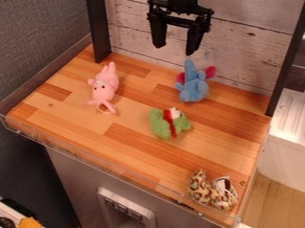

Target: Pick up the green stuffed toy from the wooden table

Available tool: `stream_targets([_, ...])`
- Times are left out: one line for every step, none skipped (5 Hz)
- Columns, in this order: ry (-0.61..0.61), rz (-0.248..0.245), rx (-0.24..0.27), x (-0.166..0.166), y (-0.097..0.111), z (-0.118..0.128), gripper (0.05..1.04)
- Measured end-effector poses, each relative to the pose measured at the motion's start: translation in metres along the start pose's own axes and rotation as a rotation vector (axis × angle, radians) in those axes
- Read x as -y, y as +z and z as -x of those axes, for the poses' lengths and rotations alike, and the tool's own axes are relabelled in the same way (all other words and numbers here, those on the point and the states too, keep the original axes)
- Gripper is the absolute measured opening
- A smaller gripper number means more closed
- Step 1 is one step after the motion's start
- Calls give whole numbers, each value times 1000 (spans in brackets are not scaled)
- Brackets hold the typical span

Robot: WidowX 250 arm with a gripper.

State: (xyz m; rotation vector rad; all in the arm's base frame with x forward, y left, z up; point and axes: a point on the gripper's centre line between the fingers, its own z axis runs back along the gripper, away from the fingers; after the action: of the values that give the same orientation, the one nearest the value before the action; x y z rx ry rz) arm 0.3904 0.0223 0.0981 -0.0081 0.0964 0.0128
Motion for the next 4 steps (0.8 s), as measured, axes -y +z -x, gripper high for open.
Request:
stream_targets([-104, -4, -45, 2, -18, 10, 998])
stream_targets([-294, -9, -59, 10, -26, 24, 995])
stream_targets([-506, -23, -45, 13, -21, 39, 993])
stream_targets([-706, -33, -40, 18, -18, 57, 994])
